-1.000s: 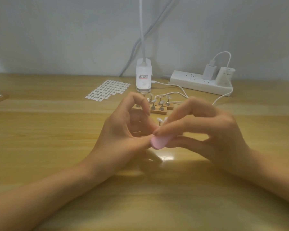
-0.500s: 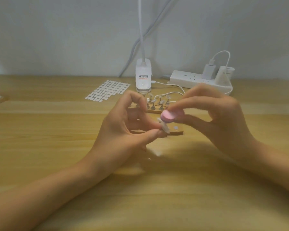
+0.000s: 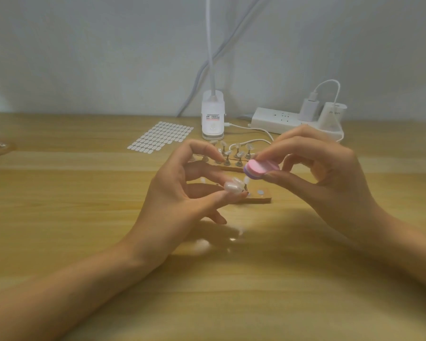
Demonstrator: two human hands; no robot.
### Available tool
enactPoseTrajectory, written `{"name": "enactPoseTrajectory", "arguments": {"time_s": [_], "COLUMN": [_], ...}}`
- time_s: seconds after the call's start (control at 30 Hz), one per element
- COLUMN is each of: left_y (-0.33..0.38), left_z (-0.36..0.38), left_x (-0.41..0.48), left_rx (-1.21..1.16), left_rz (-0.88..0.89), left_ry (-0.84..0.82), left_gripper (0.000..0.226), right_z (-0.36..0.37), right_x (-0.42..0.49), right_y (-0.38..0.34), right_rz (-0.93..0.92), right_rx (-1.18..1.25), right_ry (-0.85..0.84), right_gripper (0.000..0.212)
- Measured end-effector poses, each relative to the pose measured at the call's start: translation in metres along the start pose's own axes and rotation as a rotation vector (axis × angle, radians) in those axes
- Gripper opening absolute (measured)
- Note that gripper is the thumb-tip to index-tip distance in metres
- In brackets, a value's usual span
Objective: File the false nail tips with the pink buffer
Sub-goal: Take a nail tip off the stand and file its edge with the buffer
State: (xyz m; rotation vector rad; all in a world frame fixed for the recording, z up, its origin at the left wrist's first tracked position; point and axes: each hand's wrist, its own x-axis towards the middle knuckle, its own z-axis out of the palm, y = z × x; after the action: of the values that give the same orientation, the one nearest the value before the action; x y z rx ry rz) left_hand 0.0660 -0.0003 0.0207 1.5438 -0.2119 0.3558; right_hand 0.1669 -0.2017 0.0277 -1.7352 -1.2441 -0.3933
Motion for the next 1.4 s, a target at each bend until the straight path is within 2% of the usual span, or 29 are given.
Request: {"name": "enactPoseTrajectory", "arguments": {"time_s": [0.27, 0.4, 0.53, 0.67, 0.77, 0.87, 1.0, 1.1, 1.2, 1.33, 1.4], "left_y": [0.001, 0.001, 0.000, 0.000, 0.000, 0.001, 0.001, -0.001, -0.001, -0.001, -0.001], "left_z": [0.000, 0.003, 0.004, 0.002, 0.003, 0.003, 0.004, 0.003, 0.004, 0.003, 0.004], "left_x": [0.002, 0.000, 0.001, 0.002, 0.001, 0.002, 0.001, 0.001, 0.001, 0.001, 0.000], "left_rx": [0.180, 0.210, 0.216, 0.259, 0.235, 0.234, 0.196, 0.220, 0.185, 0.198, 0.171], "left_rz": [0.055, 0.075, 0.076, 0.077, 0.068, 0.067, 0.071, 0.079, 0.073, 0.071, 0.070], "left_ry": [0.021, 0.014, 0.019, 0.051, 0.046, 0.055, 0.025, 0.041, 0.033, 0.049, 0.027], "left_gripper": [0.047, 0.047, 0.051, 0.050, 0.049, 0.052, 0.056, 0.059, 0.056, 0.051, 0.052], "right_z": [0.009, 0.009, 0.013, 0.012, 0.016, 0.014, 0.015, 0.011, 0.014, 0.012, 0.015], "right_x": [-0.002, -0.002, -0.004, -0.003, -0.006, -0.005, -0.005, -0.004, -0.004, -0.003, -0.005], "right_y": [-0.013, -0.014, -0.018, -0.016, -0.018, -0.016, -0.017, -0.015, -0.016, -0.016, -0.018], "right_rz": [-0.091, -0.071, -0.171, -0.111, -0.177, -0.123, -0.174, -0.107, -0.160, -0.113, -0.162], "right_rx": [-0.043, -0.107, -0.137, -0.142, -0.126, -0.109, -0.106, -0.102, -0.096, -0.095, -0.087], "right_ry": [-0.069, -0.055, -0.085, -0.022, -0.088, -0.025, -0.076, -0.015, -0.084, -0.021, -0.080], "right_gripper": [0.015, 0.016, 0.015, 0.019, 0.016, 0.019, 0.017, 0.019, 0.016, 0.019, 0.016]}}
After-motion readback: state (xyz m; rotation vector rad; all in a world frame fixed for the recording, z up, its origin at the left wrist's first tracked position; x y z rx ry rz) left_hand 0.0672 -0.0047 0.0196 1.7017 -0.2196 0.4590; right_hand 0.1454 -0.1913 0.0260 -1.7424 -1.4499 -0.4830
